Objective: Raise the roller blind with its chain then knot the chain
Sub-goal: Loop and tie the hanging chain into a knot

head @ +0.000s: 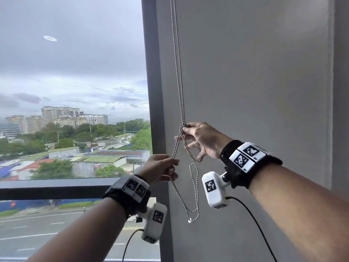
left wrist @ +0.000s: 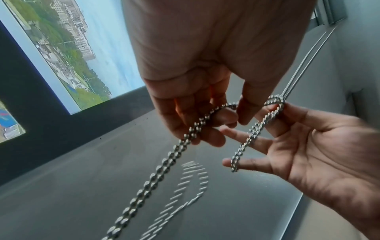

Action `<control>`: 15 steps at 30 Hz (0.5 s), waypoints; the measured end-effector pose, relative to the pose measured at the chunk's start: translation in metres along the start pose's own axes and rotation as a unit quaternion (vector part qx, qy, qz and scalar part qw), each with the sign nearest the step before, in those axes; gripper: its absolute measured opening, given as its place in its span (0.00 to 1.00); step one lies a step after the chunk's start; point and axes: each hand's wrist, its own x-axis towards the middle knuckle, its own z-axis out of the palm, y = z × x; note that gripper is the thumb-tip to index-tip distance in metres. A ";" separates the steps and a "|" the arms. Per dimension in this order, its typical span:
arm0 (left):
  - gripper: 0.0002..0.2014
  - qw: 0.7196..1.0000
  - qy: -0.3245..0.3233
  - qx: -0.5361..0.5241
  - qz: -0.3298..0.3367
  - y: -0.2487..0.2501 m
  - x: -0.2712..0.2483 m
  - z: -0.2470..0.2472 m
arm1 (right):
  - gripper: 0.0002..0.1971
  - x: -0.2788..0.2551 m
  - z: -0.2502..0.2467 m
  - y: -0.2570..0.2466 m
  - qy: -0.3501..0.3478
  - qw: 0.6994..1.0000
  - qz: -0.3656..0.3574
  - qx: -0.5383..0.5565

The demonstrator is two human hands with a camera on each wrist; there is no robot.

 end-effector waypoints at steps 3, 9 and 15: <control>0.06 0.998 -0.005 -0.063 0.014 0.002 0.002 0.012 | 0.11 -0.002 0.002 -0.001 -0.004 1.000 -0.004 0.000; 0.05 0.989 -0.022 -0.132 0.058 0.018 0.006 0.028 | 0.11 -0.005 0.003 -0.001 -0.011 1.000 -0.007 -0.003; 0.11 0.979 0.044 -0.153 0.128 0.027 0.014 0.032 | 0.10 -0.011 0.003 -0.003 -0.001 0.999 -0.007 -0.038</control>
